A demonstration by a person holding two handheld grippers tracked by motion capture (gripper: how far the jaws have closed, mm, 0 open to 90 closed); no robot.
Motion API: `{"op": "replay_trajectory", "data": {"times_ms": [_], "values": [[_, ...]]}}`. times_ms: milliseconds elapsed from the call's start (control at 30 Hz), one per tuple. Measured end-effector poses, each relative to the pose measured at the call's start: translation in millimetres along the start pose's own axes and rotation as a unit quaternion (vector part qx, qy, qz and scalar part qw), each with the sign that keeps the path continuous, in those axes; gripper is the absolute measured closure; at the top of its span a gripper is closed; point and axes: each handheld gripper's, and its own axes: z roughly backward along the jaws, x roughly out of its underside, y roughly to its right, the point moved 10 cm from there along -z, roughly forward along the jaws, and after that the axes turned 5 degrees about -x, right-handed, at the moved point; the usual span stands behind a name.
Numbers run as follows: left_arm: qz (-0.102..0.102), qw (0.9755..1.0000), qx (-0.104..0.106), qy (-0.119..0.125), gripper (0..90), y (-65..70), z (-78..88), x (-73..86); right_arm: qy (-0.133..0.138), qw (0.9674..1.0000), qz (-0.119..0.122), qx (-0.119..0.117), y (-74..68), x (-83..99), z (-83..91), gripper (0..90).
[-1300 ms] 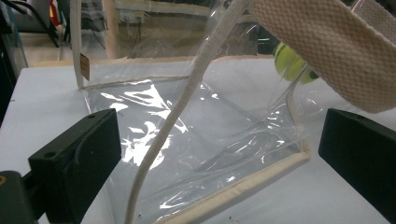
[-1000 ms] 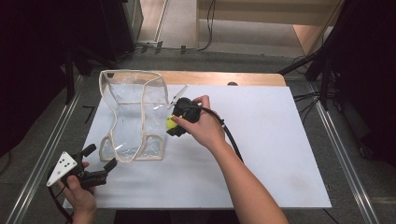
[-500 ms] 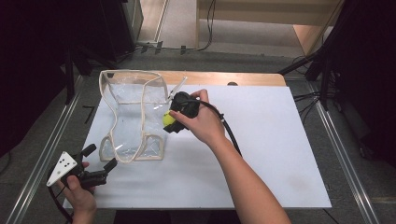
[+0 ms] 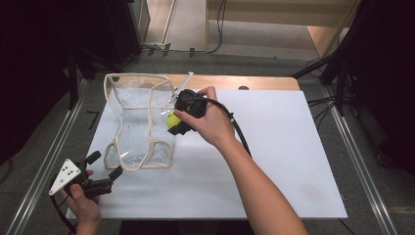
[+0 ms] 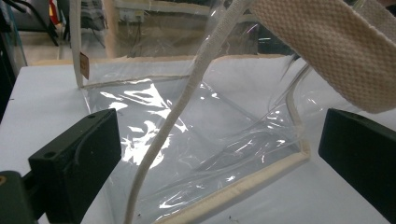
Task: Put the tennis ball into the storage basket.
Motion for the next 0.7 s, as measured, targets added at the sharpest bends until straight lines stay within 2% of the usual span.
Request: {"op": "replay_trajectory", "data": {"times_ms": [700], "values": [[-0.002,1.0,0.0,-0.002,0.0,0.7,-0.4,0.5,-0.003,0.9998,0.016,-0.008,-5.4,-24.5,16.5,23.0]]}}
